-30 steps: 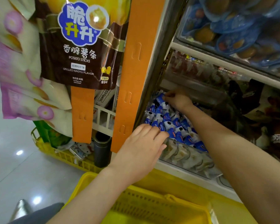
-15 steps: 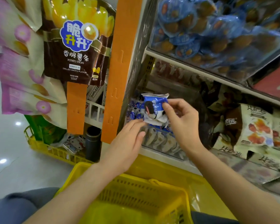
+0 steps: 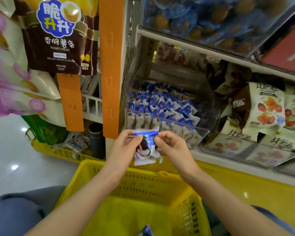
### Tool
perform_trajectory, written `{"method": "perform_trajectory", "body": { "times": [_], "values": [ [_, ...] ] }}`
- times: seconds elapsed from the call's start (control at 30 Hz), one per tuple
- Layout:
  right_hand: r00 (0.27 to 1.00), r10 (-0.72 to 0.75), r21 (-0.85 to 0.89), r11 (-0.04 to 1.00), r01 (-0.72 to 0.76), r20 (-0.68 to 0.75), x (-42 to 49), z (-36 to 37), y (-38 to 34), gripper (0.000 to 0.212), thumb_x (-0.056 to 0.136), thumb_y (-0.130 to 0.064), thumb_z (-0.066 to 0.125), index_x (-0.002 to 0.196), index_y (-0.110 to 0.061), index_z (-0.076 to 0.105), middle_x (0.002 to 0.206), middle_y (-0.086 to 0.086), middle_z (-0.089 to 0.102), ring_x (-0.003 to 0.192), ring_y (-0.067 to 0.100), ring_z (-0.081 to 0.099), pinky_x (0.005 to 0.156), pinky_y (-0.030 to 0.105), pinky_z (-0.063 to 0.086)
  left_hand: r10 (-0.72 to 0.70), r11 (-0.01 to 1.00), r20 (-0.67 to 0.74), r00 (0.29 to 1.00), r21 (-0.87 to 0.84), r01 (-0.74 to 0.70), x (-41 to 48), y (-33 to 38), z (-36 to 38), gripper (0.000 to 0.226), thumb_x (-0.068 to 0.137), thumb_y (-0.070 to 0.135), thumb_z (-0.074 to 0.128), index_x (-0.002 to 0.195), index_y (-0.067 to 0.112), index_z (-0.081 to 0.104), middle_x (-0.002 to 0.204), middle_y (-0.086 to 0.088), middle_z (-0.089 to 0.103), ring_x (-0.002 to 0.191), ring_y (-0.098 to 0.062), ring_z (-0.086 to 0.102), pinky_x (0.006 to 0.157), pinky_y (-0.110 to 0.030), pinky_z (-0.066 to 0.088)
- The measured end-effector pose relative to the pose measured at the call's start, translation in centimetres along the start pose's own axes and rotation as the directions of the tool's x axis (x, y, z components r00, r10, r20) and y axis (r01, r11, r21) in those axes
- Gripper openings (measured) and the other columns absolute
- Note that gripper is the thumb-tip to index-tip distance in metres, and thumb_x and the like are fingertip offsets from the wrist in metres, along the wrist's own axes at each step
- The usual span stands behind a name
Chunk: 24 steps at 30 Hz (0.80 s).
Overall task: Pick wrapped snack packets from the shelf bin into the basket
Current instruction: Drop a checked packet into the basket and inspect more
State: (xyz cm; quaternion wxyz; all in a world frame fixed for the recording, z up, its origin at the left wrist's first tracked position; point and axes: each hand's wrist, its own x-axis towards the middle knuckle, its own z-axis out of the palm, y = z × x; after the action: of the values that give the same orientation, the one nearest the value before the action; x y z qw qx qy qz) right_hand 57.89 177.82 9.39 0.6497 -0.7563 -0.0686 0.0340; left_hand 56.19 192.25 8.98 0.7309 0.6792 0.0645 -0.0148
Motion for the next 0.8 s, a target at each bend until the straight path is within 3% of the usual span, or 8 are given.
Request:
{"method": "perform_trajectory", "body": {
  "times": [0.17, 0.3, 0.4, 0.5, 0.57, 0.63, 0.7, 0.8],
  "values": [
    [0.999, 0.035, -0.07, 0.997, -0.033, 0.021, -0.1, 0.5, 0.9, 0.008, 0.094, -0.021, 0.051, 0.093, -0.02, 0.059, 0.078, -0.004, 0.063, 0.062, -0.006, 0.057, 0.055, 0.008, 0.043, -0.066, 0.998, 0.004, 0.998, 0.02, 0.066, -0.2, -0.9, 0.9, 0.01, 0.093, 0.015, 0.051, 0.096, 0.018, 0.06, 0.089, -0.015, 0.067, 0.077, -0.018, 0.06, 0.061, -0.024, 0.047],
    [0.997, 0.078, -0.116, 0.99, -0.076, 0.02, -0.1, 0.4, 1.3, 0.028, 0.094, -0.027, 0.051, 0.094, -0.001, 0.062, 0.075, 0.005, 0.062, 0.06, 0.004, 0.053, 0.051, 0.013, 0.04, -0.135, 0.99, 0.006, 0.991, -0.03, 0.135, -0.3, -1.5, 1.0, 0.018, 0.094, 0.018, 0.051, 0.097, 0.003, 0.059, 0.087, -0.02, 0.063, 0.073, -0.018, 0.059, 0.063, -0.029, 0.045],
    [0.996, 0.09, -0.12, 0.989, -0.087, 0.021, -0.1, 0.3, 1.1, 0.021, 0.093, -0.022, 0.053, 0.092, -0.005, 0.064, 0.078, 0.006, 0.068, 0.063, 0.004, 0.06, 0.052, 0.013, 0.043, -0.159, 0.986, 0.036, 0.987, -0.047, 0.16, -0.4, -1.4, 0.9, 0.021, 0.092, 0.022, 0.054, 0.093, 0.002, 0.058, 0.086, -0.019, 0.068, 0.068, -0.014, 0.063, 0.061, -0.027, 0.049],
    [0.997, 0.063, -0.19, 0.98, -0.052, 0.052, -0.2, 0.0, 1.1, 0.022, 0.092, -0.02, 0.055, 0.088, 0.0, 0.062, 0.085, 0.019, 0.068, 0.079, 0.028, 0.067, 0.066, 0.037, 0.052, -0.121, 0.993, 0.053, 0.991, 0.004, 0.121, -0.4, -1.2, 0.6, 0.02, 0.092, 0.025, 0.054, 0.078, 0.011, 0.055, 0.068, -0.002, 0.067, 0.054, -0.004, 0.062, 0.046, -0.016, 0.047],
    [0.996, 0.04, -0.216, 0.976, -0.023, 0.074, -0.4, -0.1, 1.0, 0.02, 0.091, -0.019, 0.056, 0.089, -0.001, 0.062, 0.09, 0.02, 0.068, 0.085, 0.03, 0.066, 0.076, 0.044, 0.052, -0.086, 0.994, 0.034, 0.996, 0.072, 0.084, -0.4, -1.3, 0.5, 0.023, 0.093, 0.023, 0.052, 0.075, 0.009, 0.053, 0.069, -0.006, 0.066, 0.054, -0.008, 0.062, 0.046, -0.02, 0.049],
    [0.998, 0.041, -0.19, 0.981, -0.029, 0.057, -0.4, -0.1, 1.1, 0.008, 0.09, -0.021, 0.058, 0.092, -0.014, 0.062, 0.091, 0.011, 0.069, 0.081, 0.018, 0.067, 0.072, 0.034, 0.054, -0.057, 0.996, -0.015, 0.998, 0.065, 0.058, -0.4, -1.4, 0.5, 0.022, 0.095, 0.019, 0.049, 0.076, 0.007, 0.052, 0.074, -0.012, 0.065, 0.055, -0.01, 0.062, 0.047, -0.023, 0.051],
    [0.995, 0.094, -0.132, 0.987, -0.087, 0.043, -0.5, 0.0, 1.2, 0.011, 0.085, -0.024, 0.064, 0.094, -0.025, 0.057, 0.09, 0.0, 0.068, 0.073, 0.007, 0.065, 0.062, 0.022, 0.053, -0.066, 0.996, -0.099, 0.993, -0.062, 0.06, -0.3, -1.5, 0.6, 0.018, 0.097, 0.015, 0.045, 0.081, 0.008, 0.052, 0.079, -0.012, 0.065, 0.062, -0.013, 0.065, 0.049, -0.022, 0.054],
    [0.984, 0.154, -0.078, 0.986, -0.147, 0.089, -0.9, -0.1, 1.3, 0.018, 0.081, -0.016, 0.069, 0.092, -0.026, 0.059, 0.087, -0.004, 0.068, 0.069, 0.005, 0.066, 0.061, 0.02, 0.056, -0.098, 0.982, -0.178, 0.979, -0.179, 0.066, -0.1, -1.5, 0.7, 0.013, 0.098, 0.011, 0.039, 0.097, 0.005, 0.05, 0.094, -0.013, 0.064, 0.081, -0.017, 0.066, 0.059, -0.021, 0.057]
  ]
}}
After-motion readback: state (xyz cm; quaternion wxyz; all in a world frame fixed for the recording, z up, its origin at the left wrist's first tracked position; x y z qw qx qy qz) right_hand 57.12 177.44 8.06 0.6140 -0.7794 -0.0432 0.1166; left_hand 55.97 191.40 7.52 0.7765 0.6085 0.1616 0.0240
